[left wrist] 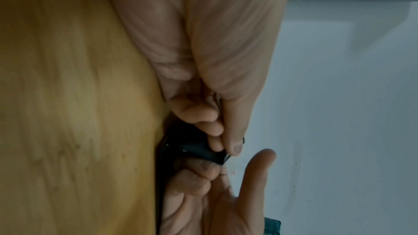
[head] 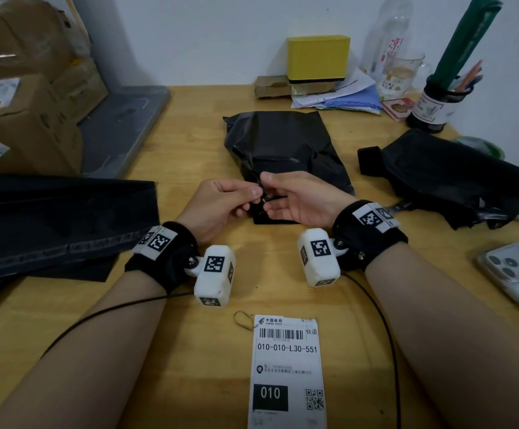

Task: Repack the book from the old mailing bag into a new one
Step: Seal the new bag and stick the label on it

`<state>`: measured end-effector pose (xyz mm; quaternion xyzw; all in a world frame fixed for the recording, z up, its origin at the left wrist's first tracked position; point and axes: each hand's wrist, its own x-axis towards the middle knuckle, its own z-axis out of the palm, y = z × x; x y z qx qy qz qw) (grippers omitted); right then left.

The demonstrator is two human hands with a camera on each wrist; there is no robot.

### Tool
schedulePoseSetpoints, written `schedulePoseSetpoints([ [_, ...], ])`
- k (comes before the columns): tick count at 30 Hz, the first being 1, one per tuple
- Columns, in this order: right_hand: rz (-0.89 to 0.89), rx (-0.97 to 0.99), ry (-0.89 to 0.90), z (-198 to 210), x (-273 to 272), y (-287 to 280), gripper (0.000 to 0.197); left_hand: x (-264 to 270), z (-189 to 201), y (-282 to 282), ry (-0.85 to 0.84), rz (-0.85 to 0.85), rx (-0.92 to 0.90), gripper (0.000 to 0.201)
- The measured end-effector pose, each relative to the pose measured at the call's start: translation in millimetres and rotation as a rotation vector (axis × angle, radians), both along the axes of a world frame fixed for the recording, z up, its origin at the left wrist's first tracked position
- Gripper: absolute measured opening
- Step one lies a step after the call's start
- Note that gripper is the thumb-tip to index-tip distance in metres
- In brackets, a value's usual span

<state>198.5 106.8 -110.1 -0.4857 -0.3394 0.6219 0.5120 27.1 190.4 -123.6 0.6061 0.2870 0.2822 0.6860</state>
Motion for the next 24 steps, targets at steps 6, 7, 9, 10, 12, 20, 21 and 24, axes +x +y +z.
schedulePoseSetpoints([
  [6, -0.021, 0.01, -0.058, -1.3, -2.2, 0.9, 0.016, -0.9, -0.4, -0.6, 0.031, -0.011, 0.058, 0.011],
  [7, -0.03, 0.006, -0.053, -1.0, -2.3, 1.0, 0.015, -0.6, -0.4, -0.3, 0.033, -0.008, 0.055, 0.01],
  [9, -0.043, 0.003, -0.046, -0.7, -2.3, 1.1, 0.012, -0.5, -0.4, 0.3, 0.035, 0.005, 0.047, 0.009],
  [10, -0.047, 0.004, -0.043, -0.8, -2.4, 1.3, 0.012, -0.3, -0.4, 0.6, 0.033, 0.009, 0.043, 0.009],
  [12, -0.057, 0.008, -0.028, -1.6, -2.3, 1.5, 0.013, 0.1, -0.3, 0.6, 0.028, 0.01, 0.035, 0.011],
  [20, -0.082, 0.011, 0.03, -3.1, -0.6, 2.4, 0.015, 0.8, 5.2, 1.1, 0.008, 0.017, -0.068, 0.028],
  [21, -0.083, 0.011, 0.043, -3.4, 0.3, 2.3, 0.015, 0.5, 5.8, 1.7, -0.003, 0.023, -0.096, 0.03],
  [24, -0.093, 0.003, 0.099, -4.8, 2.3, 2.0, 0.014, -2.1, 6.4, 3.8, -0.04, 0.027, -0.167, 0.025],
])
